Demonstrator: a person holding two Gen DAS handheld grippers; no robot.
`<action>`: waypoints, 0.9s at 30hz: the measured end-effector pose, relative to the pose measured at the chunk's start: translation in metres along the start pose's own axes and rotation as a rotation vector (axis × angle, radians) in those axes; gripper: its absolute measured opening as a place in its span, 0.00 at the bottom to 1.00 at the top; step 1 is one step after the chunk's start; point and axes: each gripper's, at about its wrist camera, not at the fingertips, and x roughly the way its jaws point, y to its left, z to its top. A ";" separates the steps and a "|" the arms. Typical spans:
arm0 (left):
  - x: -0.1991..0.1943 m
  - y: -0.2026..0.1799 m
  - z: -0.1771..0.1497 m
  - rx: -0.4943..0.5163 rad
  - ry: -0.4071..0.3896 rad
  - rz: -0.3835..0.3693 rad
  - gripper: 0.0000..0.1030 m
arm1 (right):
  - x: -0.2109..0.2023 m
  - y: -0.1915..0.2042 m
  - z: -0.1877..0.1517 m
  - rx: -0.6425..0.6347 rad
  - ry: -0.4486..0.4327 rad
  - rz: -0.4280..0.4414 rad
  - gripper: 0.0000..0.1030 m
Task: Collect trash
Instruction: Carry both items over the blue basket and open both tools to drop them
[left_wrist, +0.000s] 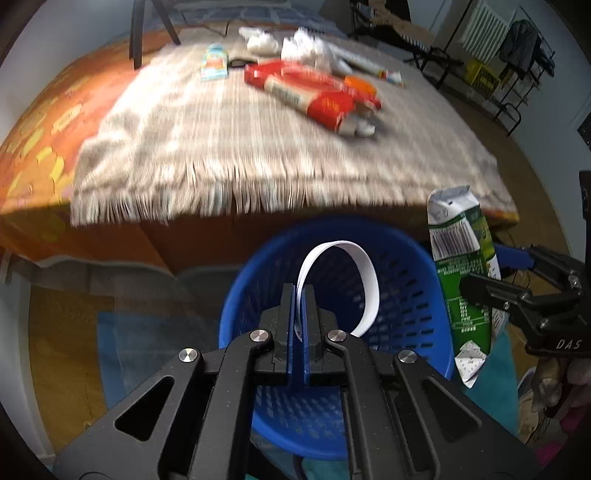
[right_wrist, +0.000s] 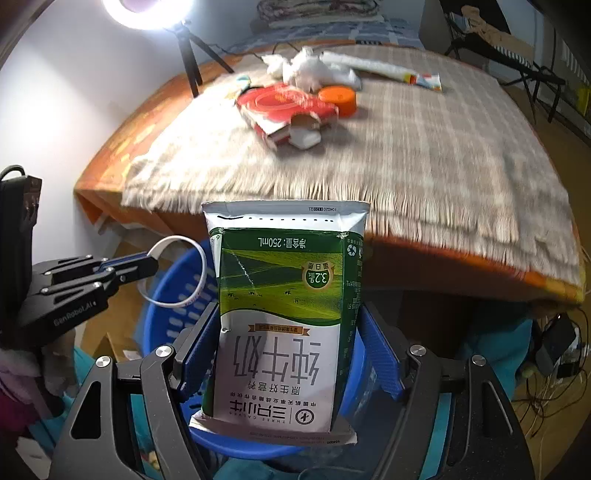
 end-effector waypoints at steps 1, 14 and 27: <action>0.003 0.000 -0.004 0.002 0.011 0.005 0.01 | 0.002 0.000 -0.002 0.001 0.007 0.003 0.72; 0.023 0.000 -0.029 0.021 0.080 0.043 0.01 | 0.030 0.010 -0.025 -0.008 0.080 0.001 0.72; 0.035 -0.004 -0.025 0.049 0.109 0.075 0.24 | 0.042 0.010 -0.026 0.002 0.115 0.007 0.73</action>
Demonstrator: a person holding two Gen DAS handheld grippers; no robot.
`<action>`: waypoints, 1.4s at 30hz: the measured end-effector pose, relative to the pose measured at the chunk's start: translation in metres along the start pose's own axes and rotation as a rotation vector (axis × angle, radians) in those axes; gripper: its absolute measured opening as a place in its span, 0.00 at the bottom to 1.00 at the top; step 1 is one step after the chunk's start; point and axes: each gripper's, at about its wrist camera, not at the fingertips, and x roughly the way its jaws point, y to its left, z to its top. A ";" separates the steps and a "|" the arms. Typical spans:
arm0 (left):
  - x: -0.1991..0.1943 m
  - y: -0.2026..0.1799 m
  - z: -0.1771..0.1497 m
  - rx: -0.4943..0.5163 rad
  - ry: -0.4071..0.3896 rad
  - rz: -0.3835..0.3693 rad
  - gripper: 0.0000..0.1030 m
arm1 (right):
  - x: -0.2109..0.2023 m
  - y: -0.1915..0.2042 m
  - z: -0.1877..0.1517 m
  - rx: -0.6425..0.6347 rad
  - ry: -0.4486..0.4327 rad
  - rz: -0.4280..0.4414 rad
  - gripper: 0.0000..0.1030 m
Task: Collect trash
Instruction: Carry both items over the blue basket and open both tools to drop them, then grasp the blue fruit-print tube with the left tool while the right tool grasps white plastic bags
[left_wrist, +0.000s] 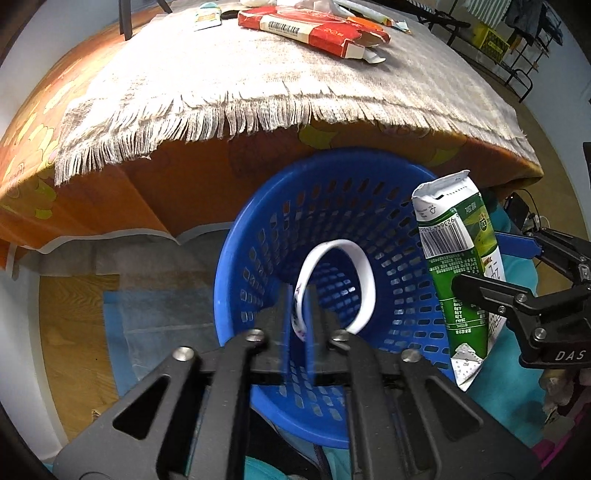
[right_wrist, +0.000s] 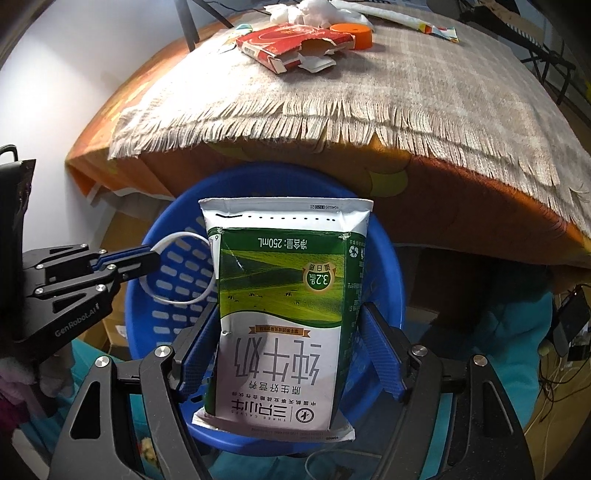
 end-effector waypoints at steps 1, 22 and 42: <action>0.001 0.000 0.001 -0.005 0.003 0.005 0.36 | 0.000 -0.001 0.000 0.001 0.004 -0.001 0.73; -0.005 0.000 0.003 -0.001 -0.036 0.024 0.55 | -0.009 -0.008 0.006 0.023 -0.012 -0.007 0.73; -0.026 0.000 0.036 -0.034 -0.080 -0.020 0.66 | -0.044 -0.025 0.039 -0.006 -0.151 -0.046 0.73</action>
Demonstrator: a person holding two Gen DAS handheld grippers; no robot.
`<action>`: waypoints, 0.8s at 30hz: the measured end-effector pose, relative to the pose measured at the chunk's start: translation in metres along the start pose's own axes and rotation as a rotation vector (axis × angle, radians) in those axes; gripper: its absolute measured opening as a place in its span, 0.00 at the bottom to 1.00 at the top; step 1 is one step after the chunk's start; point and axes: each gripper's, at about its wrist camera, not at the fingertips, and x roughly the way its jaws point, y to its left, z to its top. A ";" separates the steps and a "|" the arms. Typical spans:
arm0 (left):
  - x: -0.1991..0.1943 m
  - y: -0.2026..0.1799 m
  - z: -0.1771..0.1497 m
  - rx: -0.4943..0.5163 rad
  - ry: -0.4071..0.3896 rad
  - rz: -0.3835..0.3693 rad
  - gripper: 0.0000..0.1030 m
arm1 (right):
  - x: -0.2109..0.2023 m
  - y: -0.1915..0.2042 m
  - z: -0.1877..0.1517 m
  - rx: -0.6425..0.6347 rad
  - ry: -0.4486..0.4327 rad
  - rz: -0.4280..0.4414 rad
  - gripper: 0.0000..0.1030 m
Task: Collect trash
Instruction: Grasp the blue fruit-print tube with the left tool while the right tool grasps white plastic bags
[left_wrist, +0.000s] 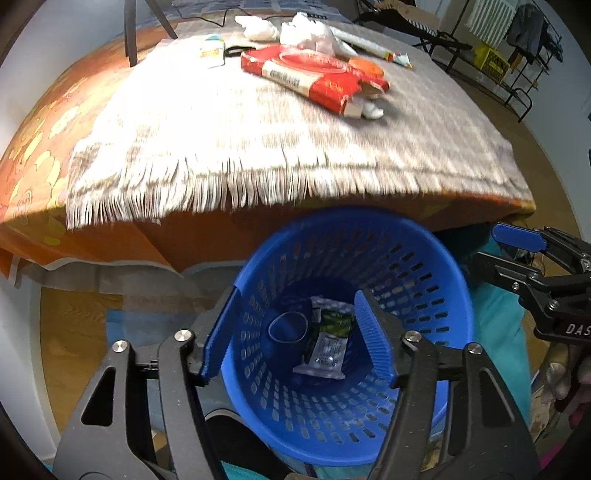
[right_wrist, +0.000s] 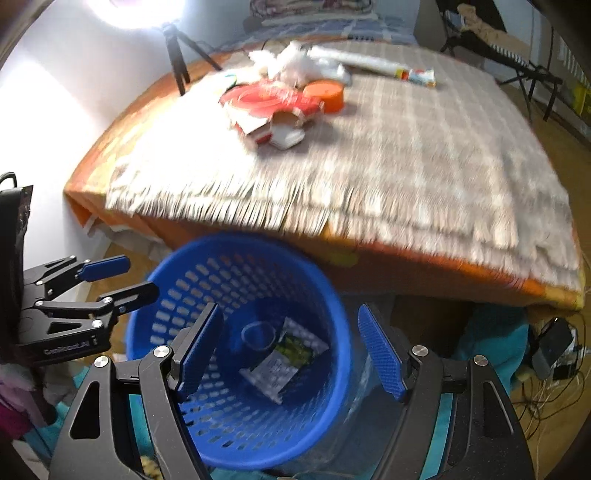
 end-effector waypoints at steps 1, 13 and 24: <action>-0.001 0.001 0.005 -0.006 -0.004 -0.004 0.67 | -0.002 -0.002 0.003 -0.002 -0.009 -0.004 0.73; -0.014 0.027 0.092 -0.025 -0.116 0.041 0.68 | -0.017 -0.018 0.076 -0.002 -0.113 -0.009 0.73; 0.008 0.074 0.176 -0.076 -0.177 0.089 0.68 | 0.007 -0.018 0.164 0.003 -0.150 0.039 0.73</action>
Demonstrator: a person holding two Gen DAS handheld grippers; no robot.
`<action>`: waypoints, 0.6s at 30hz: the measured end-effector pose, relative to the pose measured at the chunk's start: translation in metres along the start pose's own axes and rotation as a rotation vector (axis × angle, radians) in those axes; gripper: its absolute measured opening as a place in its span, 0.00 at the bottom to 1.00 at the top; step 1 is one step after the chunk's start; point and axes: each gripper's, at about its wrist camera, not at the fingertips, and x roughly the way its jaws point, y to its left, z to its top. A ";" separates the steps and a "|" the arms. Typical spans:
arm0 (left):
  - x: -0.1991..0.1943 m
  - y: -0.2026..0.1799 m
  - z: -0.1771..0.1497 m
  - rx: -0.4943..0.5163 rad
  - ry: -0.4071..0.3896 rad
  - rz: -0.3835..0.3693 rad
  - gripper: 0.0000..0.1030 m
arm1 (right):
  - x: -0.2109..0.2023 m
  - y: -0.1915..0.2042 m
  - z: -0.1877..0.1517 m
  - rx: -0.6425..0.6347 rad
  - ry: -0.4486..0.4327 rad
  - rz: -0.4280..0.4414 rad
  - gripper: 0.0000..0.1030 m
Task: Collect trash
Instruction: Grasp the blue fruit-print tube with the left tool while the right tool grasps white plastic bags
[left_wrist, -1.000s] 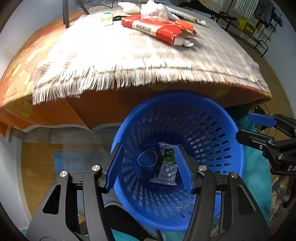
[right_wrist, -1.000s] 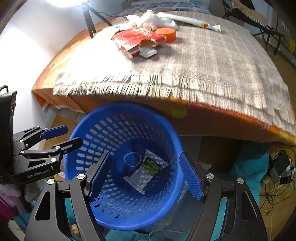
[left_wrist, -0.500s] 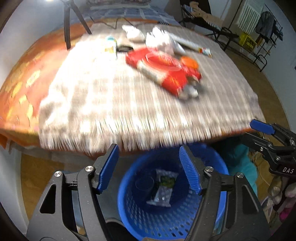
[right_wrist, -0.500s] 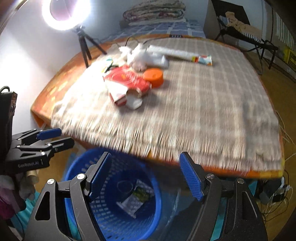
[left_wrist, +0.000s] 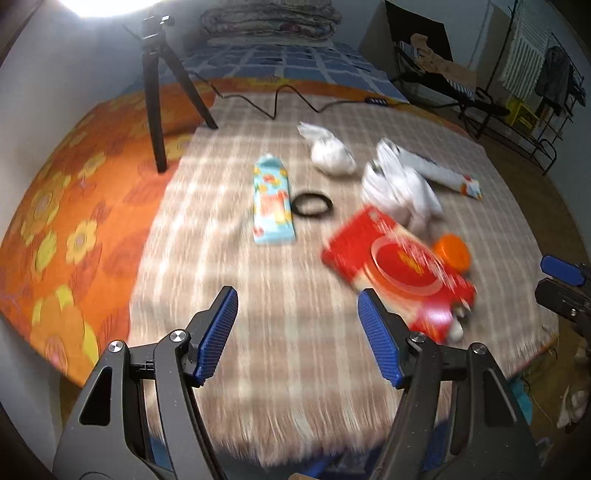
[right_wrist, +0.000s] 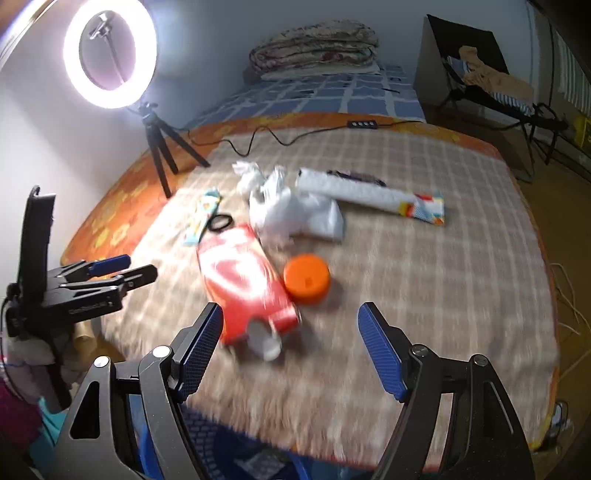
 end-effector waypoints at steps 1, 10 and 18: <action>0.008 0.003 0.010 -0.004 -0.003 0.007 0.68 | 0.006 0.000 0.006 0.004 0.003 0.008 0.73; 0.063 0.021 0.065 -0.032 -0.002 0.045 0.63 | 0.065 0.006 0.045 0.017 0.037 0.021 0.73; 0.105 0.033 0.084 -0.054 0.039 0.055 0.51 | 0.106 0.015 0.060 -0.013 0.069 -0.020 0.73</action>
